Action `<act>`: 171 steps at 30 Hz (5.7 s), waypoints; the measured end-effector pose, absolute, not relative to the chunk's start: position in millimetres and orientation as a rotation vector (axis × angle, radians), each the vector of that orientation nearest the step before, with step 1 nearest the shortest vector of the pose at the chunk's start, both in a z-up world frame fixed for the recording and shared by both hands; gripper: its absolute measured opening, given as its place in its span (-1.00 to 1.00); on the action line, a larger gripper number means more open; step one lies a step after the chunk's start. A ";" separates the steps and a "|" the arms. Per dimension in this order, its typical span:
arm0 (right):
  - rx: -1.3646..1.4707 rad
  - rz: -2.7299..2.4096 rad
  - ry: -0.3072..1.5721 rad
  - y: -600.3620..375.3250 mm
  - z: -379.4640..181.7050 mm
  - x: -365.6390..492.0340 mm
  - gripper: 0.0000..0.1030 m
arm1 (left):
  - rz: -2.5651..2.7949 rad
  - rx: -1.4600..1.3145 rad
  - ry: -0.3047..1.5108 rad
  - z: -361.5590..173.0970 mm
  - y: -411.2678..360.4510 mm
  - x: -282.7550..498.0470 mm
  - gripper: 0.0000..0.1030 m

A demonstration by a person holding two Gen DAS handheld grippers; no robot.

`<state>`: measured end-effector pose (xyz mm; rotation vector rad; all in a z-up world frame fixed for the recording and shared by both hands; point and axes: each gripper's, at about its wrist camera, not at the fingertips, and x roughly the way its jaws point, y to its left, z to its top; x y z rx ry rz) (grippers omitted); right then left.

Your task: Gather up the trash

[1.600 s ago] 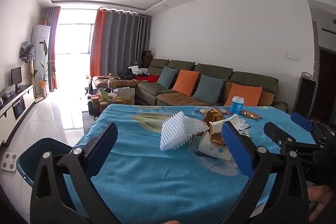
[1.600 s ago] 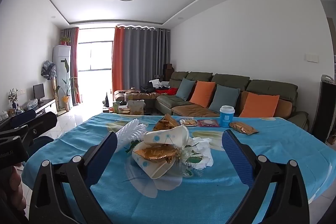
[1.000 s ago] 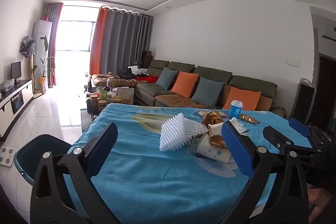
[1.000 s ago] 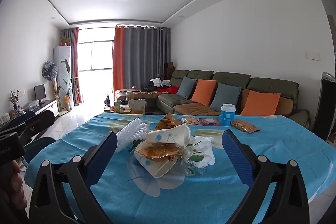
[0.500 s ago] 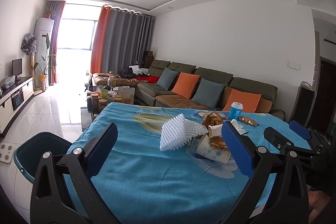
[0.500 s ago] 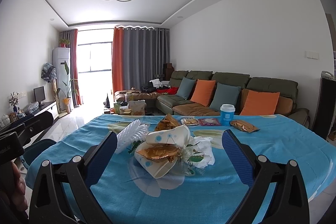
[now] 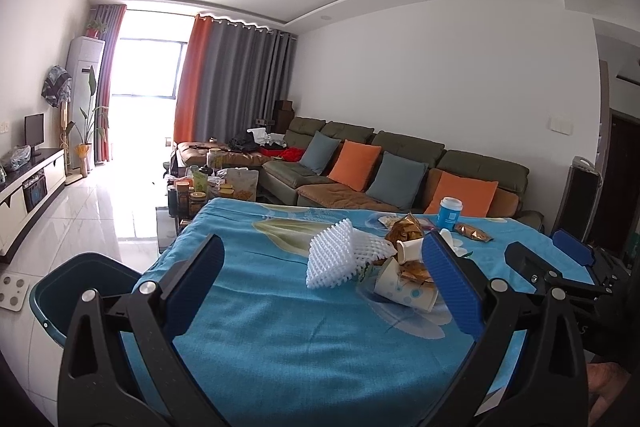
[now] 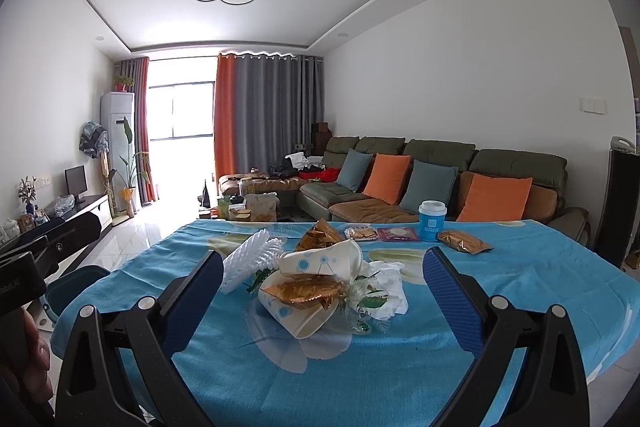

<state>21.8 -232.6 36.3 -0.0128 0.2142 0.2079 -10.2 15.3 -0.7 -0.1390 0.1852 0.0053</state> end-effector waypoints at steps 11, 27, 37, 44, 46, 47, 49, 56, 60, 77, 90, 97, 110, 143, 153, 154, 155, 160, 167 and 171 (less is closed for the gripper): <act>-0.009 0.222 0.208 -233.3 36.3 16.0 0.87 | 0.003 -0.139 0.180 -0.7 15.7 -12.5 0.89; -0.017 0.228 0.250 -231.2 28.4 21.8 0.87 | 0.007 -0.128 0.226 -6.9 12.2 -2.0 0.89; -0.030 0.199 0.300 -230.4 26.4 43.5 0.87 | 0.012 -0.105 0.281 -14.8 11.1 29.2 0.89; -0.031 0.178 0.343 -225.8 28.2 76.6 0.87 | 0.013 -0.119 0.325 -18.5 15.5 74.1 0.89; -0.034 0.177 0.355 -222.4 27.5 85.2 0.87 | 0.003 -0.120 0.342 -20.7 14.9 87.1 0.89; -0.034 0.177 0.361 -221.8 26.9 88.9 0.87 | -0.002 -0.119 0.354 -22.8 14.1 95.2 0.89; -0.039 0.174 0.381 -218.9 23.7 97.6 0.87 | -0.008 -0.112 0.386 -27.4 12.1 111.3 0.89; -0.040 0.169 0.436 -213.0 12.0 120.4 0.87 | -0.001 -0.085 0.494 -46.3 9.4 160.0 0.89; -0.038 0.171 0.461 -211.1 9.2 133.1 0.87 | -0.007 -0.046 0.538 -54.9 1.5 182.9 0.89; -0.039 0.173 0.489 -210.1 5.9 147.6 0.87 | 0.009 0.017 0.657 -80.4 -6.9 218.4 0.35; -0.137 0.174 0.531 -187.0 3.9 163.7 0.87 | -0.048 -0.053 0.678 -87.8 1.5 220.4 -0.75; -0.175 0.151 0.546 -178.1 0.2 173.3 0.87 | -0.038 -0.089 0.629 -82.2 9.6 211.3 -0.75; -0.153 0.117 0.581 -185.3 -2.9 175.1 0.47 | -0.038 -0.100 0.616 -79.2 13.5 203.2 -0.75; -0.120 0.519 0.313 -112.0 68.7 117.8 0.47 | 0.214 -0.116 0.395 -7.6 93.0 65.7 -0.75; -0.141 0.743 0.344 -48.3 71.4 116.8 0.47 | 0.393 -0.147 0.373 3.6 152.0 13.9 -0.75; -0.145 0.764 0.344 -41.3 71.7 115.6 0.47 | 0.413 -0.149 0.371 4.7 158.3 8.0 -0.75; -0.149 0.780 0.345 -36.3 72.0 114.0 0.47 | 0.426 -0.151 0.371 5.9 163.9 3.5 -0.75; -0.181 0.879 0.375 -3.4 70.1 107.4 0.47 | 0.487 -0.182 0.380 7.5 193.2 -20.6 -0.75; -0.237 0.982 0.433 42.0 60.5 101.7 0.47 | 0.548 -0.240 0.429 -0.8 237.4 -56.8 -0.75; -0.280 1.027 0.490 67.2 50.4 107.6 0.47 | 0.562 -0.320 0.485 -19.1 265.4 -69.5 -0.75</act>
